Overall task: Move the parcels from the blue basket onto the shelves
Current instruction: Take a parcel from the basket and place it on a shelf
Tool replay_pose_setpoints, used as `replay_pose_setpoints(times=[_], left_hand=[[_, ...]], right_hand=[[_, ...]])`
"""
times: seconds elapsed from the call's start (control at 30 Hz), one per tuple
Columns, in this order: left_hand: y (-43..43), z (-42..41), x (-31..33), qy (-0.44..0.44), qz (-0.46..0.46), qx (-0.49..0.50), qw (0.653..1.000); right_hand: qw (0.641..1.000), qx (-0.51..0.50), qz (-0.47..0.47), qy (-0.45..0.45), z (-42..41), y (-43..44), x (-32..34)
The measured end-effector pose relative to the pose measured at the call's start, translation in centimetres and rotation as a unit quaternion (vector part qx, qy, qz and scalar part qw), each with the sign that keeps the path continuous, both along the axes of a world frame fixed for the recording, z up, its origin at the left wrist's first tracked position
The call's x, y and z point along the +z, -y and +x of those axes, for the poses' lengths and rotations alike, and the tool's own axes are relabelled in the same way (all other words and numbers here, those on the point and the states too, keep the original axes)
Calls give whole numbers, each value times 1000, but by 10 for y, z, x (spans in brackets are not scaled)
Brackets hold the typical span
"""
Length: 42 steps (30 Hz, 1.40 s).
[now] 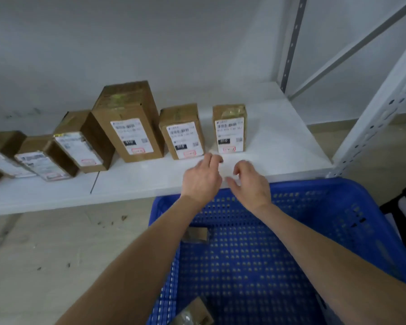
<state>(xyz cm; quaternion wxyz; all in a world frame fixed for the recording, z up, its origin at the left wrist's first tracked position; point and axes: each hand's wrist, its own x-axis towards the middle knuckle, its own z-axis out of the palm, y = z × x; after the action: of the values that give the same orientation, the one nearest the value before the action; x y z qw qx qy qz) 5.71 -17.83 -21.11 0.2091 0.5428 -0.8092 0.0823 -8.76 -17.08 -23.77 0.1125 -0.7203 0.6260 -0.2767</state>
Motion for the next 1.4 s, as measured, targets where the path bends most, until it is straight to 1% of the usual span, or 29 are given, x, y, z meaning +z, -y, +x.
replay_pose_setpoints(times=[0.03, 0.07, 0.1, 0.13, 0.17, 0.23, 0.27, 0.3, 0.37, 0.43, 0.6, 0.7, 0.77, 0.83, 0.87, 0.9, 0.93, 1.0, 1.1, 1.17, 1.27, 1.33, 1.4], left_hand=[[-13, 7, -17, 29, 23, -8, 999], [-26, 14, -37, 59, 90, 0, 994], [-36, 20, -53, 87, 177, 28, 980], [-44, 26, -74, 122, 258, 61, 956], [-51, 33, -99, 139, 333, 91, 928], [-60, 45, -141, 122, 458, 157, 866], [-63, 49, -158, 101, 493, 182, 845], [-66, 52, -175, 77, 514, 199, 831], [-67, 57, -202, 46, 530, 219, 818], [-66, 61, -223, 26, 523, 238, 818], [-50, 68, -248, -36, 505, 298, 809], [-46, 69, -253, -59, 499, 317, 804], [-48, 68, -256, -71, 507, 314, 800], [-49, 66, -252, -79, 512, 311, 797], [-50, 65, -247, -84, 510, 307, 799], [-53, 64, -239, -91, 506, 303, 802], [-56, 63, -228, -100, 499, 298, 807], [-66, 62, -199, -122, 480, 293, 818], [-83, 60, -142, -167, 461, 310, 815], [-90, 58, -100, -175, 462, 310, 812], [-95, 55, -33, -159, 478, 302, 809], [-95, 53, 17, -170, 486, 296, 804], [-95, 50, 73, -217, 493, 299, 787]], right_hand=[[998, 42, 30, -37, 5, -11, -13], [992, 74, 78, -67, 11, -22, -32], [982, 93, 137, -90, 16, -30, -49], [967, 102, 206, -109, 21, -35, -68], [948, 108, 274, -121, 26, -38, -88], [912, 116, 366, -142, 40, -41, -129], [903, 121, 385, -149, 48, -41, -148], [898, 129, 392, -153, 56, -40, -165], [896, 139, 394, -148, 73, -36, -200], [898, 147, 387, -147, 89, -31, -230], [906, 145, 367, -155, 122, -17, -279], [905, 123, 360, -191, 126, -18, -292], [907, 114, 354, -197, 123, -23, -296], [900, 109, 371, -199, 118, -29, -291], [890, 103, 400, -193, 114, -32, -287], [879, 90, 437, -166, 109, -36, -279], [870, 68, 476, -113, 103, -39, -268], [853, 9, 520, 38, 89, -46, -238], [821, -73, 515, 234, 73, -58, -179], [781, -108, 511, 342, 65, -67, -130], [728, -123, 518, 432, 53, -78, -50], [712, -141, 502, 471, 46, -86, 9], [705, -166, 483, 492, 38, -92, 68]])
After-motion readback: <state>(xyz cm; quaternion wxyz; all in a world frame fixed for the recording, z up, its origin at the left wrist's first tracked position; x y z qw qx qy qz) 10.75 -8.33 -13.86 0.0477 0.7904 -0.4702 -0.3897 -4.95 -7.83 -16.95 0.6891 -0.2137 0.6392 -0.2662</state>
